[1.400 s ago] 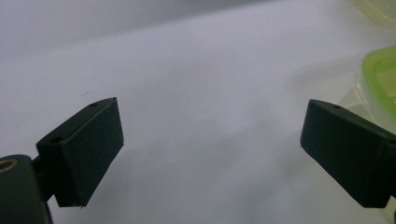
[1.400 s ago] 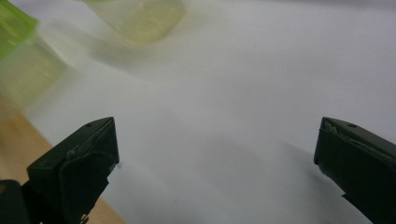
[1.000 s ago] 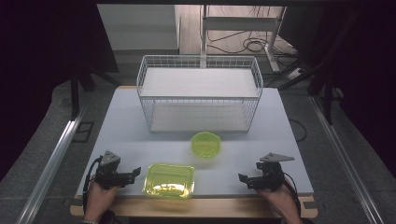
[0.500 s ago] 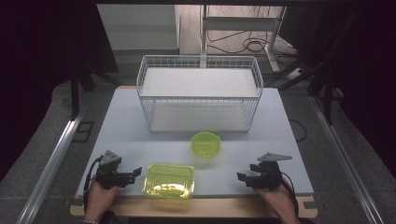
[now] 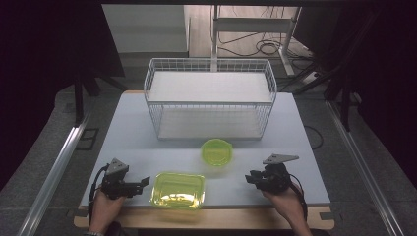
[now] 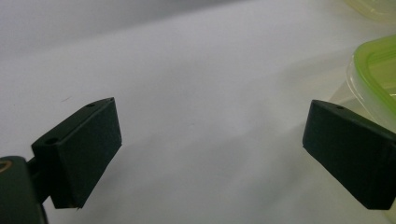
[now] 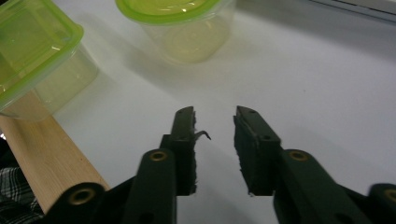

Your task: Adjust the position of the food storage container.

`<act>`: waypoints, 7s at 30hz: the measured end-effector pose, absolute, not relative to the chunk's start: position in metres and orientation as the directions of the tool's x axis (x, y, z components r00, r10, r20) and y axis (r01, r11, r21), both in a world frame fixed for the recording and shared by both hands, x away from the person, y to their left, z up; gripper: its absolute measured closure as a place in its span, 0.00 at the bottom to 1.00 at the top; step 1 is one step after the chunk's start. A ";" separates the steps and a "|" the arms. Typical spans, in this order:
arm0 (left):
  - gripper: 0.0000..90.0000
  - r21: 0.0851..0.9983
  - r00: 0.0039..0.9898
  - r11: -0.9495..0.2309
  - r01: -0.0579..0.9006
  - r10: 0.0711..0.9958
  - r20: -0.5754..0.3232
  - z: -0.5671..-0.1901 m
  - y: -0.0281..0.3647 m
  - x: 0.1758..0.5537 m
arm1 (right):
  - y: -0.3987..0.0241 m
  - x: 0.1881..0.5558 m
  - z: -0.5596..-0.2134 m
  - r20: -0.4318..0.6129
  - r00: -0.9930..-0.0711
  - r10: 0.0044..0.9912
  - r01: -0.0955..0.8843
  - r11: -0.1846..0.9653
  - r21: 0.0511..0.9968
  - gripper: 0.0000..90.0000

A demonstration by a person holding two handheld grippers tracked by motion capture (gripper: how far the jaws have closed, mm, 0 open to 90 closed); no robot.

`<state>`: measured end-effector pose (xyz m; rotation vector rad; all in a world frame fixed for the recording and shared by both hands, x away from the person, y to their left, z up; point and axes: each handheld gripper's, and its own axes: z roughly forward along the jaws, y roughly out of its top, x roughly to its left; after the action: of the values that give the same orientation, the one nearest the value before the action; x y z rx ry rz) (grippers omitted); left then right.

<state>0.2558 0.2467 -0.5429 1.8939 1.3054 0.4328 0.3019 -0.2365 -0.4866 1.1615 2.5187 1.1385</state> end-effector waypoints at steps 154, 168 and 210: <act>0.29 0.716 0.510 -0.300 0.630 0.855 -0.090 -0.539 0.238 0.249 | -0.263 0.358 -0.473 0.061 -0.589 0.806 0.600 0.386 0.701 0.94; 0.91 0.599 0.593 -0.409 0.688 0.793 -0.139 -0.526 0.220 0.238 | -0.246 0.311 -0.481 0.106 -0.645 0.756 0.567 0.382 0.729 0.92; 1.00 0.616 0.746 -0.474 0.630 0.590 -0.309 -0.528 0.138 0.240 | -0.196 0.265 -0.505 0.223 -0.752 0.620 0.599 0.501 0.625 0.99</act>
<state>0.2396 0.1376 -0.5279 2.2013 0.9113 -0.0693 0.2653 -0.1958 -0.5047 1.0948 2.6953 1.1025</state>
